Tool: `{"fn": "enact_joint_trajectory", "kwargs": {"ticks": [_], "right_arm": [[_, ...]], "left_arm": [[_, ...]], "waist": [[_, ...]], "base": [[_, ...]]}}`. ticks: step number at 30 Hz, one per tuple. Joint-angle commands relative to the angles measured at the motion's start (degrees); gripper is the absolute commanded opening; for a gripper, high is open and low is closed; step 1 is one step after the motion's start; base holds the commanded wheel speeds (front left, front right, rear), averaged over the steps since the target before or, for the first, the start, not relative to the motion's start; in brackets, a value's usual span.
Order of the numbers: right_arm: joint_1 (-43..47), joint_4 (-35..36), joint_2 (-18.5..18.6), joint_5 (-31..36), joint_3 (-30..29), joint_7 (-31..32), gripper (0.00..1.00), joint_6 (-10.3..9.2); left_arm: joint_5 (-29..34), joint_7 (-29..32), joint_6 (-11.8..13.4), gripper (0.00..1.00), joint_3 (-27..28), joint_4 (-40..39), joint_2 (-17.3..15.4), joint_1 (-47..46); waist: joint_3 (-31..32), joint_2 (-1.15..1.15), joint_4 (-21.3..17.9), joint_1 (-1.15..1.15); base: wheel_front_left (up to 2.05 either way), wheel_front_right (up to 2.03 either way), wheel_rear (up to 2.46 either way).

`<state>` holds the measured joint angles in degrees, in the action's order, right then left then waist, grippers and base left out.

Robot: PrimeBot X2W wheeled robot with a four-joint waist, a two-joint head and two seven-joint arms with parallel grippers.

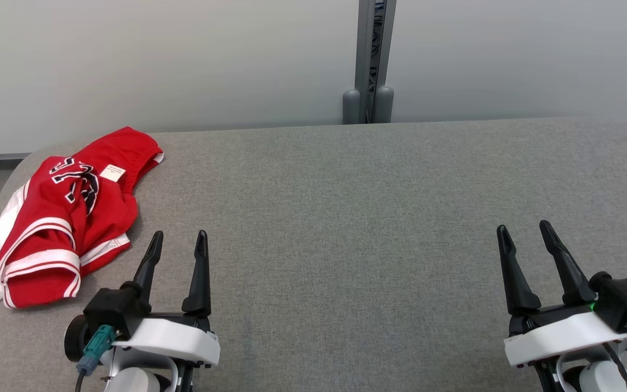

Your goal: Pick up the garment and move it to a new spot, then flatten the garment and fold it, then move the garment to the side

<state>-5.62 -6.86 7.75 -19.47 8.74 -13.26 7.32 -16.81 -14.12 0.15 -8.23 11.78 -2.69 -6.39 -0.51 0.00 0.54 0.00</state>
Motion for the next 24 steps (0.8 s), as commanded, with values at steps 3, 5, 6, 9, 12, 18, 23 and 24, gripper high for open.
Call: {"fn": "enact_joint_trajectory", "kwargs": {"ticks": [3,5,6,9,12,18,23,24], "right_arm": [[0.3,0.5,0.1,2.0,0.0,-1.0,1.00,0.29],[0.4,0.8,0.0,2.7,0.2,-1.2,1.00,0.30],[0.4,0.9,0.0,3.0,0.2,-1.4,1.00,0.30],[0.6,1.2,0.1,4.1,0.4,-1.8,1.00,0.30],[0.8,1.5,0.2,5.0,0.6,-2.3,1.00,0.30],[0.7,1.4,0.3,4.6,0.5,-2.0,1.00,0.30],[0.7,1.4,0.3,4.6,0.2,-2.0,1.00,0.30],[0.8,1.4,0.3,4.6,0.1,-2.0,1.00,0.30]], "left_arm": [[2.0,-0.5,0.4,1.00,-0.1,0.0,-0.3,-0.3],[2.7,-0.6,0.5,1.00,-0.1,0.0,-0.3,-0.3],[3.0,-0.7,0.5,1.00,-0.2,0.0,-0.3,-0.3],[4.0,-0.9,0.6,1.00,-0.3,0.1,-0.3,-0.2],[5.0,-1.1,0.9,1.00,-0.4,-0.1,-0.3,-0.1],[4.5,-1.1,0.8,1.00,-0.5,0.2,-0.3,-0.3],[4.1,-1.1,0.9,1.00,-0.5,0.4,-0.3,-0.2],[4.0,-1.1,1.0,1.00,-0.4,0.4,-0.3,-0.2]], "waist": [[0.0,0.00,0.0,0.00],[0.0,0.00,0.0,0.00],[0.1,0.00,0.1,0.00],[0.1,0.00,0.1,0.00],[0.1,0.00,0.2,0.00],[0.2,0.00,0.2,0.00],[0.3,0.00,0.1,0.00],[0.3,0.00,0.1,0.00]], "base": [[0.00,0.00,0.00],[0.00,0.00,0.00],[0.00,0.00,0.00],[0.00,0.00,0.00],[0.00,0.00,0.00],[0.00,0.00,0.00],[0.00,0.00,0.00],[0.00,0.00,0.00]]}}
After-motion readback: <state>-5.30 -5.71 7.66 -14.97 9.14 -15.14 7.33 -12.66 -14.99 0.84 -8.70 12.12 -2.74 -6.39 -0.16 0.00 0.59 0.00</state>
